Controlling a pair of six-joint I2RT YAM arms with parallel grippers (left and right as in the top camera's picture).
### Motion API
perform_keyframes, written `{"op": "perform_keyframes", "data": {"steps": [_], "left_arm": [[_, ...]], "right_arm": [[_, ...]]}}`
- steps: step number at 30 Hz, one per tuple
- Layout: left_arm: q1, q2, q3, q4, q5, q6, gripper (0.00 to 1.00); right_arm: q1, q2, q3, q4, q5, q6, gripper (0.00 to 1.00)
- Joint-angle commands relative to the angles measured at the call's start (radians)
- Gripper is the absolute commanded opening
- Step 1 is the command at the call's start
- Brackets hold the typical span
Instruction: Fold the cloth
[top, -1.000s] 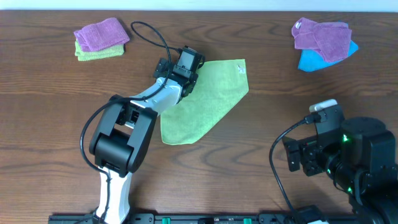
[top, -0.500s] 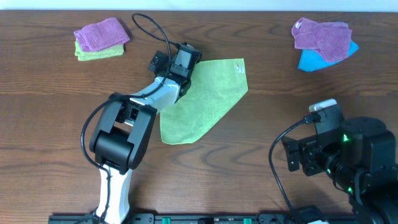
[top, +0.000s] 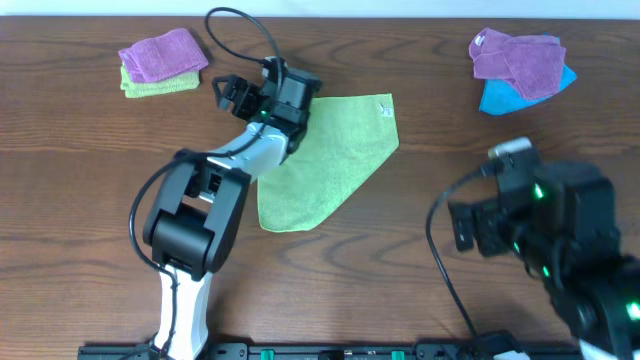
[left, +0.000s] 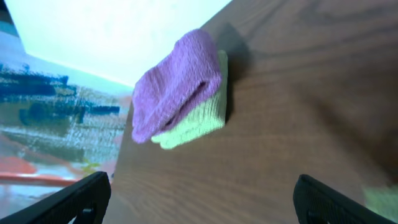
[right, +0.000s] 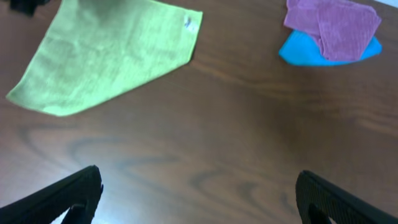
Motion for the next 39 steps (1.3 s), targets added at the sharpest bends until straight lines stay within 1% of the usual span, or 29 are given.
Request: {"op": "perform_keyframes", "data": {"steps": [1,2,3,5,7,9,12,14,16,18,20,22,24,25,27,28,31,33,35,37,38,39], "left_arm": [[-0.068,-0.175,0.009,-0.116,-0.038,-0.114,0.95],[-0.086,-0.225,0.008,-0.196,0.014,-0.156,0.95],[-0.107,-0.305,0.008,-0.319,0.116,-0.235,0.95],[-0.12,-0.419,0.008,-0.482,0.29,-0.352,0.95],[-0.117,-0.526,0.008,-0.611,0.422,-0.455,0.95],[-0.102,-0.642,0.008,-0.755,0.519,-0.568,0.95],[-0.092,-0.77,0.007,-0.929,0.663,-0.656,0.95],[-0.092,-0.824,-0.006,-0.993,0.729,-0.685,0.95],[-0.092,-0.865,-0.042,-1.025,0.789,-0.698,0.95],[-0.092,-0.899,-0.116,-1.004,0.828,-0.7,0.95],[-0.091,-0.91,-0.197,-0.941,0.855,-0.701,0.95],[-0.086,-0.902,-0.278,-0.843,0.908,-0.694,0.95],[-0.072,-0.867,-0.36,-0.707,1.001,-0.694,0.96],[-0.062,-0.838,-0.386,-0.645,1.043,-0.694,0.99],[-0.044,-0.775,-0.401,-0.57,1.071,-0.695,0.91],[-0.036,-0.735,-0.401,-0.534,1.073,-0.697,0.82],[-0.009,-0.626,-0.399,-0.405,1.098,-0.698,0.66],[0.01,-0.562,-0.398,-0.329,1.11,-0.702,0.63],[0.03,-0.512,-0.397,-0.259,1.112,-0.702,0.51],[0.052,-0.474,-0.397,-0.184,1.111,-0.702,0.36],[0.061,-0.46,-0.397,-0.15,1.111,-0.702,0.29],[0.072,-0.446,-0.397,-0.11,1.108,-0.702,0.26]], "right_arm": [[-0.032,0.049,0.011,0.068,0.018,-0.014,0.99],[-0.042,0.055,0.011,0.105,0.01,-0.022,0.99],[-0.053,0.057,0.014,0.147,-0.01,-0.039,0.99],[-0.072,0.054,0.033,0.185,-0.051,-0.061,0.99],[-0.09,0.041,0.08,0.167,-0.074,-0.066,0.99],[-0.105,0.006,0.156,0.091,-0.076,-0.082,0.99],[-0.108,-0.087,0.215,-0.025,-0.076,-0.092,0.98],[-0.108,-0.158,0.209,-0.088,-0.068,-0.091,0.97],[-0.108,-0.225,0.192,-0.145,-0.069,-0.075,0.97],[-0.108,-0.288,0.158,-0.19,-0.08,-0.026,0.98],[-0.108,-0.34,0.1,-0.201,-0.092,0.026,0.98],[-0.108,-0.387,0.016,-0.187,-0.122,0.062,0.99],[-0.108,-0.415,-0.072,-0.15,-0.129,0.093,0.99],[-0.108,-0.416,-0.113,-0.117,-0.136,0.109,0.99],[-0.108,-0.409,-0.182,-0.04,-0.176,0.111,0.99],[-0.108,-0.404,-0.212,-0.004,-0.188,0.111,0.99],[-0.108,-0.365,-0.297,0.094,-0.199,0.111,0.99],[-0.108,-0.317,-0.323,0.139,-0.2,0.111,0.99],[-0.108,-0.257,-0.323,0.177,-0.2,0.088,0.99],[-0.111,-0.207,-0.323,0.221,-0.2,0.084,0.99],[-0.116,-0.182,-0.324,0.239,-0.2,0.085,0.99],[-0.12,-0.158,-0.324,0.253,-0.2,0.085,0.99]]}}
